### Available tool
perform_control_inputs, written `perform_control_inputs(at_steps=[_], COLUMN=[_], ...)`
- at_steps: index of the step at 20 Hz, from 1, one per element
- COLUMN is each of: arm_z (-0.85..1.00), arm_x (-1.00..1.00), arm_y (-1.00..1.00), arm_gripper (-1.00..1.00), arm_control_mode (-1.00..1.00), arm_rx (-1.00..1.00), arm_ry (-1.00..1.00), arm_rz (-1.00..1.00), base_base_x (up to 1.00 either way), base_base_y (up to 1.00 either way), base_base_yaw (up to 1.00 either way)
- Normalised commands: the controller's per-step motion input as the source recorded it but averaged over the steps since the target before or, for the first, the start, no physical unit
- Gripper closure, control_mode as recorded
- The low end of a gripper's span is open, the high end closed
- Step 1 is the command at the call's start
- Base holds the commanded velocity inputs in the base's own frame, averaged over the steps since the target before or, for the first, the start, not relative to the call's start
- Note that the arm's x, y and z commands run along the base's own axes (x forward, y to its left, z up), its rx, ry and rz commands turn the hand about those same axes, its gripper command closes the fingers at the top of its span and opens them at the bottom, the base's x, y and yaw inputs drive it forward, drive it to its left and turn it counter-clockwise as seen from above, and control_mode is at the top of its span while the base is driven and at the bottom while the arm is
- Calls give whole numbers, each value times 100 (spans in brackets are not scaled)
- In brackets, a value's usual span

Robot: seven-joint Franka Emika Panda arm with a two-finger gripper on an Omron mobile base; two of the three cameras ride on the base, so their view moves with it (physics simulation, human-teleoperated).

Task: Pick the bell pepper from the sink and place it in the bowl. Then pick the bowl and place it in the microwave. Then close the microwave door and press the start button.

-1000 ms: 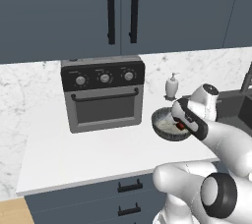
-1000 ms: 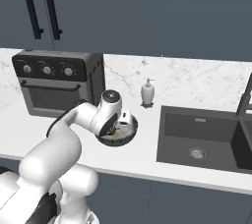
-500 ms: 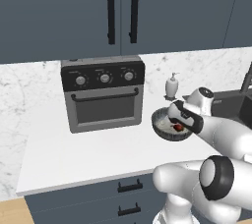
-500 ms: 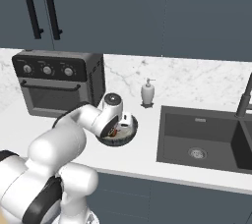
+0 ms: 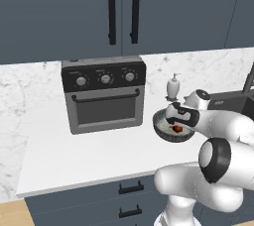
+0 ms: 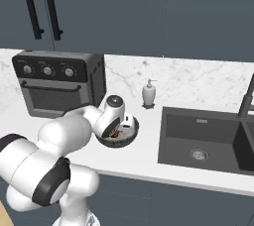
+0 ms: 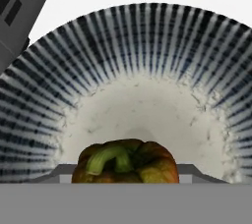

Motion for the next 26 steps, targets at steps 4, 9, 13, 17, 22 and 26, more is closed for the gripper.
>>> perform_control_inputs(at_steps=[4, 9, 13, 17, 22, 26], arm_z=[-2, 0, 2, 51, 58, 51], arm_x=[3, 0, -1, -49, -60, -35], arm_y=[-2, -4, 0, 0, -1, -27], arm_gripper=[-100, -100, -100, -100, -100, -100], arm_control_mode=[-100, -100, -100, -100, -100, -100], arm_rx=[0, 0, 0, 0, 0, 2], arm_ry=[0, 0, 0, -11, -4, 14], arm_rz=[0, 0, 0, -1, -10, -16], base_base_x=[0, 0, 0, 0, 0, 0], base_base_y=[0, 0, 0, 0, 0, 0], base_base_yaw=[0, 0, 0, 0, 0, 0])
